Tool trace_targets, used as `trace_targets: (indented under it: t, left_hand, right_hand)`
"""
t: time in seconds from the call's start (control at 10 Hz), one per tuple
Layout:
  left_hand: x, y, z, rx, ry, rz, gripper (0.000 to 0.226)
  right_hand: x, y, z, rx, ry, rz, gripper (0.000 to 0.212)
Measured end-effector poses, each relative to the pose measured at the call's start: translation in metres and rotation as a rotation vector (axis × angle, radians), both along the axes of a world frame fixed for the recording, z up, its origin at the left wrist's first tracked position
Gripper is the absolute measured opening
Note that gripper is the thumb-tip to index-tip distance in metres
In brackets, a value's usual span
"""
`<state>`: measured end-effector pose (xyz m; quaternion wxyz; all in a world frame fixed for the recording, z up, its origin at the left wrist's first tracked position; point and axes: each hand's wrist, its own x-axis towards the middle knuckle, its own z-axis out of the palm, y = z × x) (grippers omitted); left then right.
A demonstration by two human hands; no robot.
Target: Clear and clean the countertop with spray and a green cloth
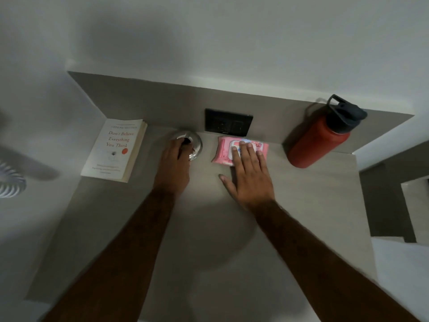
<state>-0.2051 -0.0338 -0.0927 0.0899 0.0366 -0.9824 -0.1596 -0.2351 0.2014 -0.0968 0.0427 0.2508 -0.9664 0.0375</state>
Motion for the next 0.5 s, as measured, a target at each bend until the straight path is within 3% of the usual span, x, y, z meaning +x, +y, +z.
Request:
trace_targets:
  t: [0.3, 0.4, 0.5]
  left_hand:
    - [-0.008, -0.004, -0.012, -0.079, -0.084, -0.003, 0.069]
    - [0.0, 0.003, 0.009, -0.126, -0.109, 0.019, 0.073]
    - [0.014, 0.007, 0.036, -0.116, -0.037, -0.035, 0.079]
  right_hand:
    - [-0.021, 0.01, 0.0, 0.013, -0.033, 0.046, 0.09]
    - [-0.017, 0.011, 0.021, -0.05, -0.045, 0.071, 0.091]
    - [-0.014, 0.025, 0.074, -0.258, -0.035, 0.152, 0.09]
